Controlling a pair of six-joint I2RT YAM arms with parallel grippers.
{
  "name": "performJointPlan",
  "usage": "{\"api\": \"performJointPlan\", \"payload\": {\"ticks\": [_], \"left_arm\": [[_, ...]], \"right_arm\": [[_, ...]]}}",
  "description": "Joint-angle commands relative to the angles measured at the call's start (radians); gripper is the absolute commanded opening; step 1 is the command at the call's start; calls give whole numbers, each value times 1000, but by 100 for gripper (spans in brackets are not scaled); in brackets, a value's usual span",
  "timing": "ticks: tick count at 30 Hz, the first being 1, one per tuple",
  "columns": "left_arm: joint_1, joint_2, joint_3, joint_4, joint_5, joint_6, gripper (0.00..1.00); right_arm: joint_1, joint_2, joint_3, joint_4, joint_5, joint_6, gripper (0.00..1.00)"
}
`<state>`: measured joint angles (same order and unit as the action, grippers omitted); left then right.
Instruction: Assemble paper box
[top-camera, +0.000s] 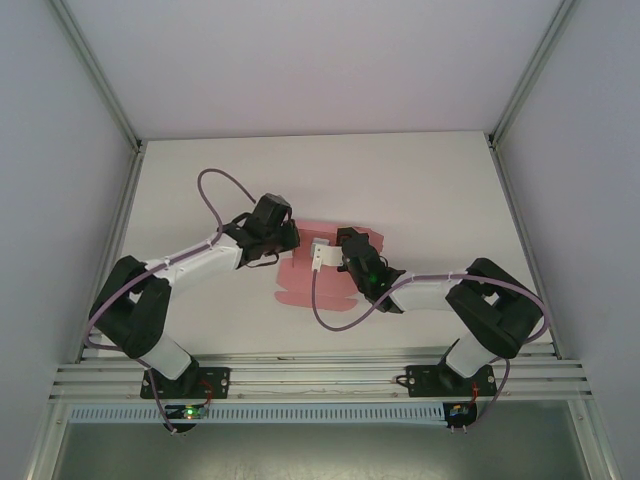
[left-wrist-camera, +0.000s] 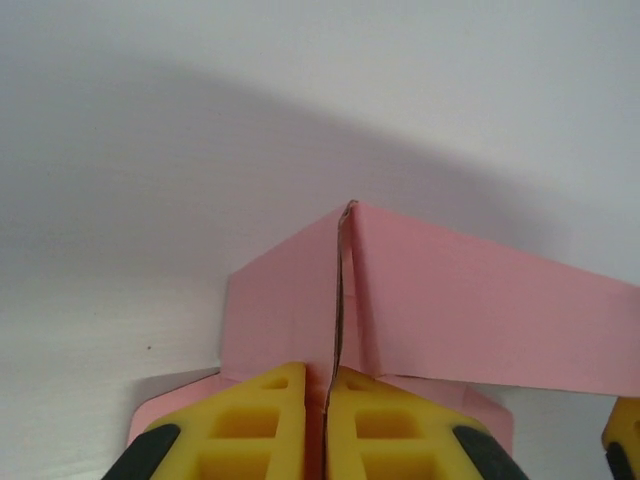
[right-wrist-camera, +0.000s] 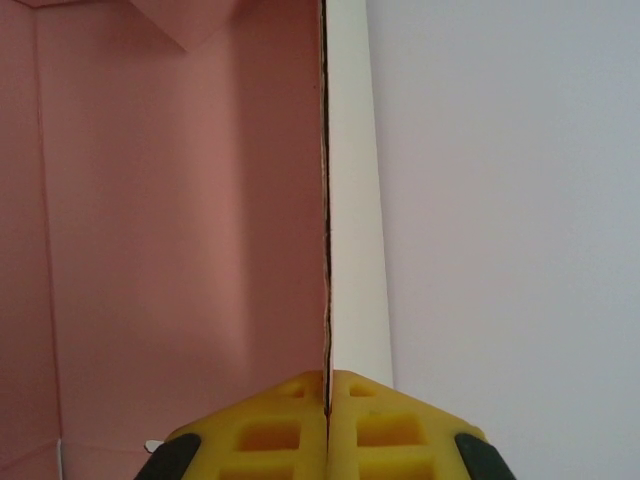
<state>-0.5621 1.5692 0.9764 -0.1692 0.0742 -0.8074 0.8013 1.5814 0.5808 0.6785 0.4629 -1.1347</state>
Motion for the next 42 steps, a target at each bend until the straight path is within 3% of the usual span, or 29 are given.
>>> {"api": "performJointPlan", "payload": {"ticks": [1,7,10,18,23,25,30,33,37,40,42], "left_arm": [[-19,-27,-45,91,41,-165,10],[-19,-55,-76,147,46,-300,13],[-19,-54,-62,114,17,-268,18],[-19,-147,-63,-129,-159,-77,51],[-17,-284,-98,-183,-213,28,82],[-9,-329,-110,-196,-238,53,99],[146,-326,-121,-306,-279,39,100],[242,-272,-157,-246,-152,117,100],[229,-222,-177,-103,37,258,100],[194,-206,-179,-48,84,324,100],[188,-192,-182,-29,100,335,91]], "right_arm": [[16,-6,13,-86,-31,43,0],[15,-10,17,-100,-30,49,0],[16,-9,18,-100,-29,50,0],[9,5,17,-99,-7,27,0],[7,2,10,-92,-7,16,0],[7,-4,8,-87,-10,15,0],[6,-9,6,-89,-8,13,0],[4,-6,6,-88,-5,12,0],[2,-8,6,-88,-6,17,0],[1,-7,5,-89,-8,20,0],[2,-2,10,-92,0,18,0]]}}
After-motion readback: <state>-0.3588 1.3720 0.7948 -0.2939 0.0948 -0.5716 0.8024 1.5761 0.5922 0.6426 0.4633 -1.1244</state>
